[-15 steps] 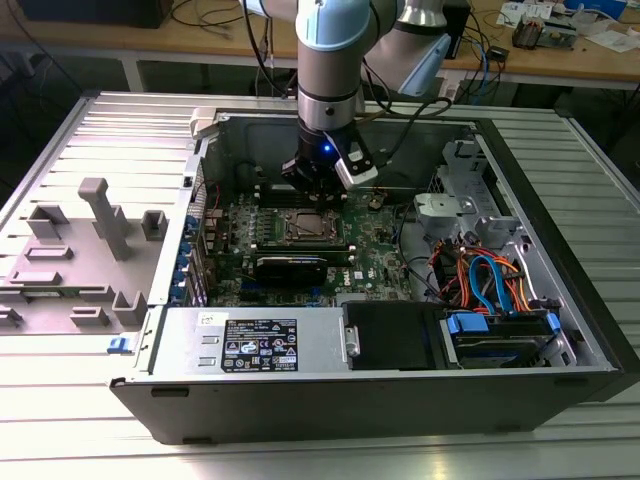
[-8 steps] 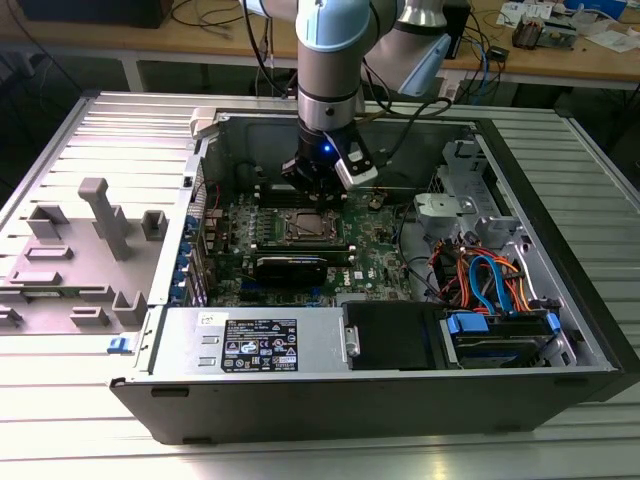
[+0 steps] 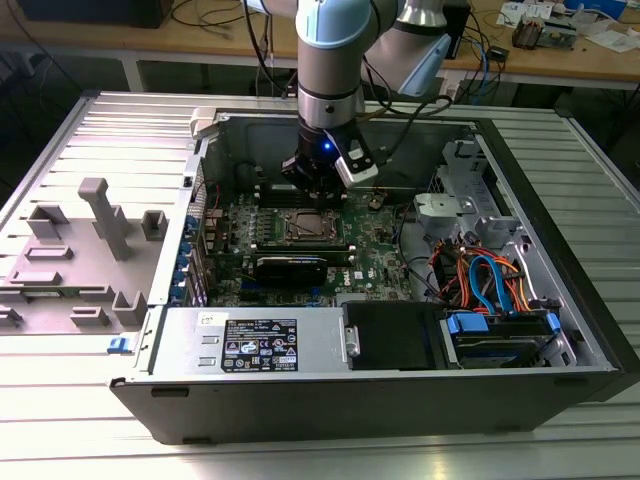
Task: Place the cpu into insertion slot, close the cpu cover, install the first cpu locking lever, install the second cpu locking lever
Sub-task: 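Install the first cpu locking lever, then install the second cpu locking lever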
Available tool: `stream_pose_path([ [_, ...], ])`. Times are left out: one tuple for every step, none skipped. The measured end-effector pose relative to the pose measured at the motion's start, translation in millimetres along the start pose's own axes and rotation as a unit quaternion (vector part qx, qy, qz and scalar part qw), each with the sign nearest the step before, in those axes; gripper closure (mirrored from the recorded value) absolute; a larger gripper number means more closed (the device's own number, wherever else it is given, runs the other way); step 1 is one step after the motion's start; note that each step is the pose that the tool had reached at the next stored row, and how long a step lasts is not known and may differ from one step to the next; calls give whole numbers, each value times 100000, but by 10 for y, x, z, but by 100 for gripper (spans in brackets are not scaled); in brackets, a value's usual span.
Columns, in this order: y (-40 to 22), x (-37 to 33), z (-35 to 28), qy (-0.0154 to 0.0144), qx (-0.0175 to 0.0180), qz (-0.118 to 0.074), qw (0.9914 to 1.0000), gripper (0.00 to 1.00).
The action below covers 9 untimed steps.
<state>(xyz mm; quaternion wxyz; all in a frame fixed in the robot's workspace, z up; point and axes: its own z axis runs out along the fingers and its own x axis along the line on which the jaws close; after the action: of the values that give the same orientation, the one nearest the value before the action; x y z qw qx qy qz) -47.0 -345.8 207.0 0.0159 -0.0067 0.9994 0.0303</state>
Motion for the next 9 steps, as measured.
stream_pose_path([
  [-9,0,-1,8,81,-6,100000,89],
  [-13,0,0,6,190,-5,100000,89],
  [-15,0,-1,20,273,-6,100000,89],
  [-16,0,-2,32,311,-11,100000,89],
  [-16,0,-2,31,312,-10,100000,89],
  [-16,0,-1,35,308,-10,100000,89],
  [-16,0,-1,45,308,-12,100000,89],
  [-16,0,-1,47,307,-11,100000,89],
  [-16,0,-1,48,307,-11,100000,89],
])
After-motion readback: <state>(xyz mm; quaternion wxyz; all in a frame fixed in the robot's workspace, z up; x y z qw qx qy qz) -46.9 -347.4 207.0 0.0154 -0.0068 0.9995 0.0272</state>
